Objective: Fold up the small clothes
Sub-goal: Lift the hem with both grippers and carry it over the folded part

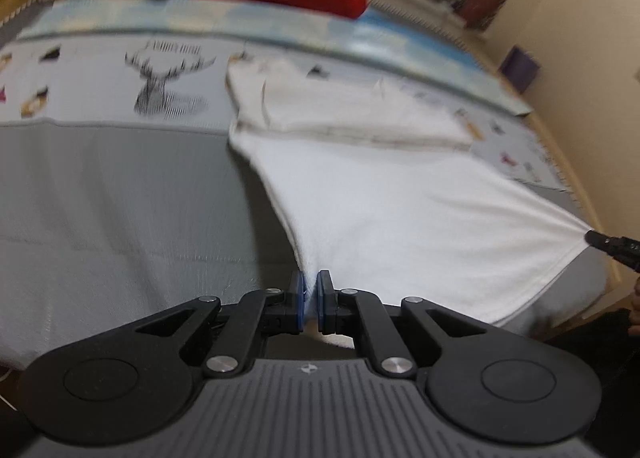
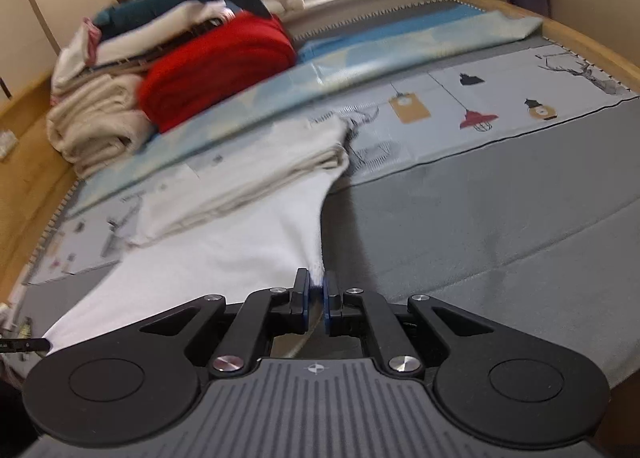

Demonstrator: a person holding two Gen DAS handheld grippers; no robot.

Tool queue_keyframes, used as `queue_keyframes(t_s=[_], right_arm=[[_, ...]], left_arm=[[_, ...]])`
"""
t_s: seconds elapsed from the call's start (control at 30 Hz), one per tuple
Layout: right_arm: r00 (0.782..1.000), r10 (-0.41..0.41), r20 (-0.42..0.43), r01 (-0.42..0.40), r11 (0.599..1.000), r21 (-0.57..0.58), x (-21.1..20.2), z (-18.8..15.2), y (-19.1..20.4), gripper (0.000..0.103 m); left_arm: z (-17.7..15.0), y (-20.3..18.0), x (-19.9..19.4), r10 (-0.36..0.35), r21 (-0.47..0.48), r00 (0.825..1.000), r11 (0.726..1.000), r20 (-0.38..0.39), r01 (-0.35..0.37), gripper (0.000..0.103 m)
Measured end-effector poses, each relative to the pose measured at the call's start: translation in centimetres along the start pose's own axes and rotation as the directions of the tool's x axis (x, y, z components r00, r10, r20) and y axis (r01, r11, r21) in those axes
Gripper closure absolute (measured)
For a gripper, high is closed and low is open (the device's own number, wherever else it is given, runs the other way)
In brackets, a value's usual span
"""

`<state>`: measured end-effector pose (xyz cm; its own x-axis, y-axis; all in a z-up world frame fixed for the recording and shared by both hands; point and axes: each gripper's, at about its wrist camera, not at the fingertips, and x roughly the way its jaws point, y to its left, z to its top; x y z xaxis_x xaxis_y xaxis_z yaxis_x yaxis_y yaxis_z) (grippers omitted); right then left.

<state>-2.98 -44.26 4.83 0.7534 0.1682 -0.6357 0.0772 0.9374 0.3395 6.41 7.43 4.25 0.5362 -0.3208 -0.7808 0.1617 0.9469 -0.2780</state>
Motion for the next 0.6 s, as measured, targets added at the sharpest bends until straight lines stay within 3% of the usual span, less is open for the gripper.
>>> queue_keyframes(t_s=[0.2, 0.33, 0.47, 0.6], right_arm=[[0.993, 0.11, 0.051, -0.114, 0.991, 0.074, -8.8, -0.9, -0.8, 0.097], [0.982, 0.16, 0.102, -0.167, 0.984, 0.057, -13.9, -1.5, -0.8, 0.097], [0.981, 0.153, 0.118, -0.161, 0.985, 0.063, -12.9, -0.2, -1.1, 0.097], [0.991, 0.117, 0.066, -0.123, 0.987, 0.104, -6.4, 2.7, -1.5, 0.097]], left_arm=[[-1.9, -1.0, -9.3, -0.1, 0.052, 0.993, 0.994, 0.064, 0.097, 0.097], [-2.3, -0.7, -12.2, -0.157, 0.037, 0.982, 0.987, 0.104, 0.154, 0.097], [0.2, 0.4, -8.6, -0.134, -0.01, 0.986, 0.991, 0.096, 0.136, 0.097], [5.0, 1.8, -1.2, -0.083, -0.03, 0.995, 0.996, 0.059, 0.085, 0.097]])
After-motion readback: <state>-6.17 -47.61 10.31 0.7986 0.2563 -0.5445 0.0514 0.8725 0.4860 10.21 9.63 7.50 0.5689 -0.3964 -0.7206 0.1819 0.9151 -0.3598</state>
